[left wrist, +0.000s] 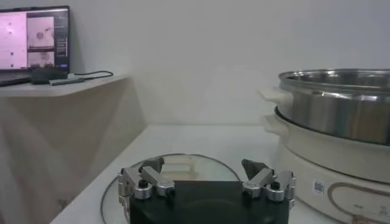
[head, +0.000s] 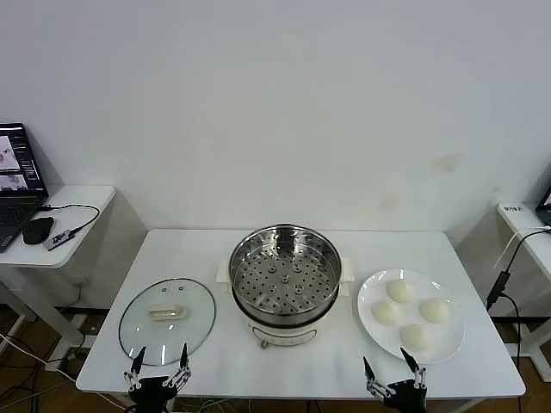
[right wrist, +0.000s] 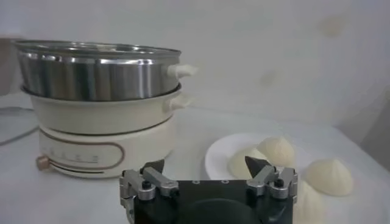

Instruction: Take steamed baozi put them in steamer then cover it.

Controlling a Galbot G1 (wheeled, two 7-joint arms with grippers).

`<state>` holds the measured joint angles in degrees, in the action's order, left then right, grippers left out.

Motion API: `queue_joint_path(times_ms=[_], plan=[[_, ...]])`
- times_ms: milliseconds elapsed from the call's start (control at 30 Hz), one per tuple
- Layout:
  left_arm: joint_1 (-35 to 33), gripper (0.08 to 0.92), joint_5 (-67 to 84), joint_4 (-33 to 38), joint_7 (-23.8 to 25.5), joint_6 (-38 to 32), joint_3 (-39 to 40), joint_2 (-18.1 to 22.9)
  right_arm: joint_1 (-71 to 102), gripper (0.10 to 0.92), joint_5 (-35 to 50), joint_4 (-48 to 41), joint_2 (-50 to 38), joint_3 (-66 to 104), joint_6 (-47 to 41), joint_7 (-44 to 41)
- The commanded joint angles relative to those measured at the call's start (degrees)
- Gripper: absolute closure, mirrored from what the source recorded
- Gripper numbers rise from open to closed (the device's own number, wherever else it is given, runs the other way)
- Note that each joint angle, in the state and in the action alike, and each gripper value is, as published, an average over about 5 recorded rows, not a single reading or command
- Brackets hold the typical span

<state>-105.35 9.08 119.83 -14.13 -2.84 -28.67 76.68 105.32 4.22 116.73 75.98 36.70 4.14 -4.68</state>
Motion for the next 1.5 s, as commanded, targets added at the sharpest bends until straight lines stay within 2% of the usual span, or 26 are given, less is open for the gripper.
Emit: queue_joint_path(times_ms=[33, 267, 567, 767, 933, 1233, 1500], plan=[[1.06, 0.177, -2.3, 1.97, -0.33, 7.18, -0.4, -1.32, -2.69, 0.203, -10.98, -0.14, -1.93, 5.02, -0.66, 1.07], [3.15, 0.177, -4.7, 2.21, 0.96, 7.84, -1.19, -1.84, -9.58, 0.203, -21.66, -1.79, -11.45, 13.34, -4.23, -1.68], [4.49, 0.177, -6.38, 1.97, 0.78, 8.2, -1.46, -2.78, -20.39, 0.203, -31.1, -8.59, -30.44, 13.56, -9.17, -18.22], [4.69, 0.177, -7.97, 1.73, 0.28, 8.2, -1.44, -1.9, -29.86, 0.203, -27.63, -15.5, -44.27, 5.0, -10.59, -29.56], [4.33, 0.177, -8.84, 2.19, -0.08, 8.18, -1.5, -1.46, -43.69, 0.203, -22.6, -21.79, -51.99, -10.83, -12.95, -38.34], [4.04, 0.177, -9.99, 2.79, -1.02, 8.04, -2.29, -1.08, -83.63, 0.203, -15.85, -36.52, -53.96, -54.99, -11.69, -52.21], [4.44, 0.177, -9.94, 2.54, -1.11, 8.07, -2.57, -0.92, -94.94, 0.203, -16.07, -41.0, -50.59, -69.03, -10.46, -55.13]])
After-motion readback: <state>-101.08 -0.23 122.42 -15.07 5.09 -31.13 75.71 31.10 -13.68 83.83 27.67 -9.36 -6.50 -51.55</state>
